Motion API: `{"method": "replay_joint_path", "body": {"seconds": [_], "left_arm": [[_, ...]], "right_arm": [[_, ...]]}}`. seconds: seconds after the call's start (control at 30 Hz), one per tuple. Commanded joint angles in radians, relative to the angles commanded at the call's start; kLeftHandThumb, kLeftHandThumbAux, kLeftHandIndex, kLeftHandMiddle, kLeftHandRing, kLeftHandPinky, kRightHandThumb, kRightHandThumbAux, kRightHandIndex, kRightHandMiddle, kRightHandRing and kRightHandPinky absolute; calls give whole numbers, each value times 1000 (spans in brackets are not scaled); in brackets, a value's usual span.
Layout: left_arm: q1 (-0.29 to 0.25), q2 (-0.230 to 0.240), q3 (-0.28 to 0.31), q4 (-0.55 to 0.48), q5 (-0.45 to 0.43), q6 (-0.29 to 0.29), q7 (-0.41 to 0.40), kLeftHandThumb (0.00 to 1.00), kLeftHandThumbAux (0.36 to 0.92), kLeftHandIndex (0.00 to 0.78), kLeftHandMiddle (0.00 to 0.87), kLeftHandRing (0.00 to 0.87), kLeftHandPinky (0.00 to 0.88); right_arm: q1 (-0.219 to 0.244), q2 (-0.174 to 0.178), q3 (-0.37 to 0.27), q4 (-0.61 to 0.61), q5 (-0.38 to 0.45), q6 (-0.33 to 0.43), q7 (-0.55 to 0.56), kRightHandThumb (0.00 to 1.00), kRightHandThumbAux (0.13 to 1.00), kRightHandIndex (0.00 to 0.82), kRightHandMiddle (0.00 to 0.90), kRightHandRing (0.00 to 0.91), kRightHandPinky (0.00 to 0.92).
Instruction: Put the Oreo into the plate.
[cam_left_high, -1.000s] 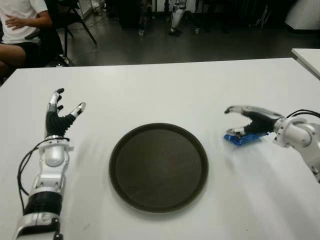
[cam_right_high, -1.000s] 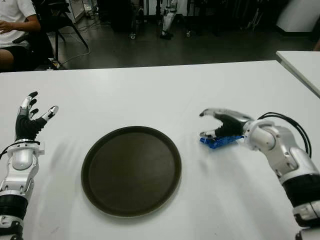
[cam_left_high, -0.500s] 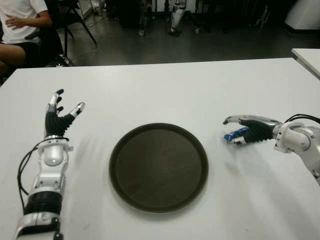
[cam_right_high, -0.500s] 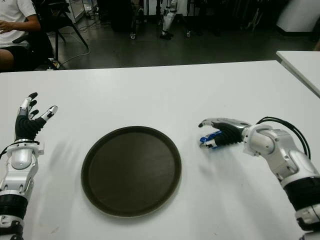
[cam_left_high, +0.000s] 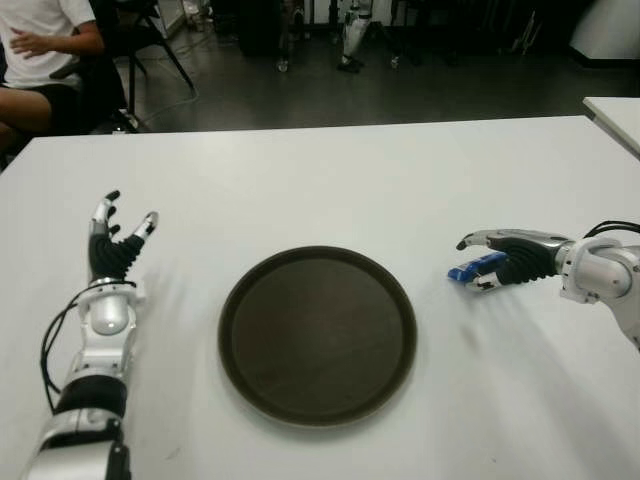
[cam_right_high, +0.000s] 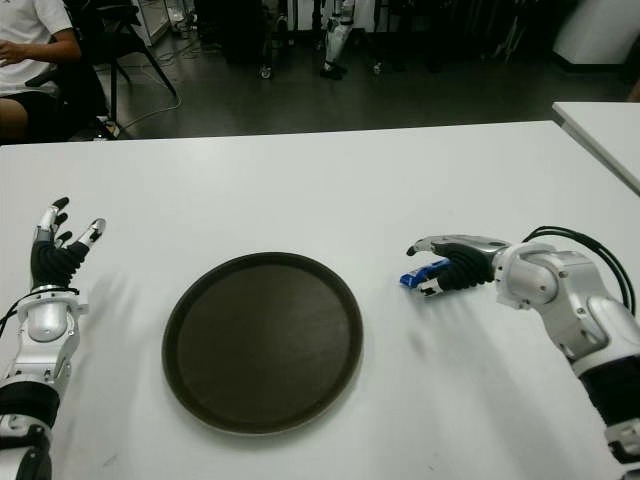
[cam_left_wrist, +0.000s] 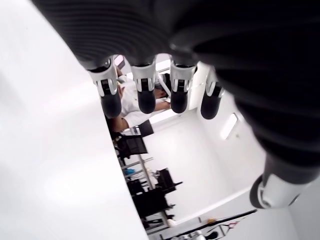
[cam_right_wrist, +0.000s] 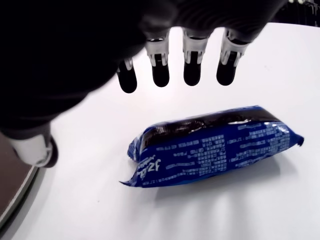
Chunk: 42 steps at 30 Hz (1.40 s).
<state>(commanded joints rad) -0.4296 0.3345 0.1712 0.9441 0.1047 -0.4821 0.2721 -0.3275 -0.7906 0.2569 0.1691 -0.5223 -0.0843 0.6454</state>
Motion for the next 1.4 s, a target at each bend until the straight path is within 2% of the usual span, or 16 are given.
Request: {"method": "replay_joint_path", "body": {"seconds": [0.27, 0.33, 0.43, 0.53, 0.7, 0.9, 1.4], "left_arm": [[-9, 11, -6, 36, 14, -31, 15, 0, 581, 0, 2, 4, 6], [-12, 14, -8, 44, 15, -33, 12, 0, 579, 0, 1, 2, 5], [-23, 19, -11, 65, 17, -36, 7, 0, 576, 0, 0, 0, 1], [-31, 23, -14, 81, 18, -39, 5, 0, 582, 0, 0, 0, 0], [-40, 27, -18, 97, 19, -46, 6, 0, 592, 0, 2, 1, 0], [-47, 27, -17, 106, 13, -48, 1, 0, 572, 0, 0, 2, 3], [-43, 35, -32, 115, 25, -53, 3, 0, 580, 4, 14, 8, 0]], "right_arm": [[-9, -22, -8, -1, -12, 28, 10, 348, 454, 0, 0, 0, 4], [-7, -25, -21, 56, -14, 1, -44, 335, 464, 0, 0, 0, 2], [-7, -9, -30, 132, -23, -41, -139, 263, 485, 0, 0, 0, 0], [-8, 10, -35, 168, -35, -67, -220, 111, 503, 0, 0, 0, 0], [2, 22, -44, 189, -28, -92, -306, 19, 530, 0, 0, 0, 0], [16, 22, -50, 180, -14, -113, -339, 1, 541, 0, 0, 0, 0], [2, 18, -37, 248, -17, -193, -360, 0, 640, 0, 0, 0, 0]]}}
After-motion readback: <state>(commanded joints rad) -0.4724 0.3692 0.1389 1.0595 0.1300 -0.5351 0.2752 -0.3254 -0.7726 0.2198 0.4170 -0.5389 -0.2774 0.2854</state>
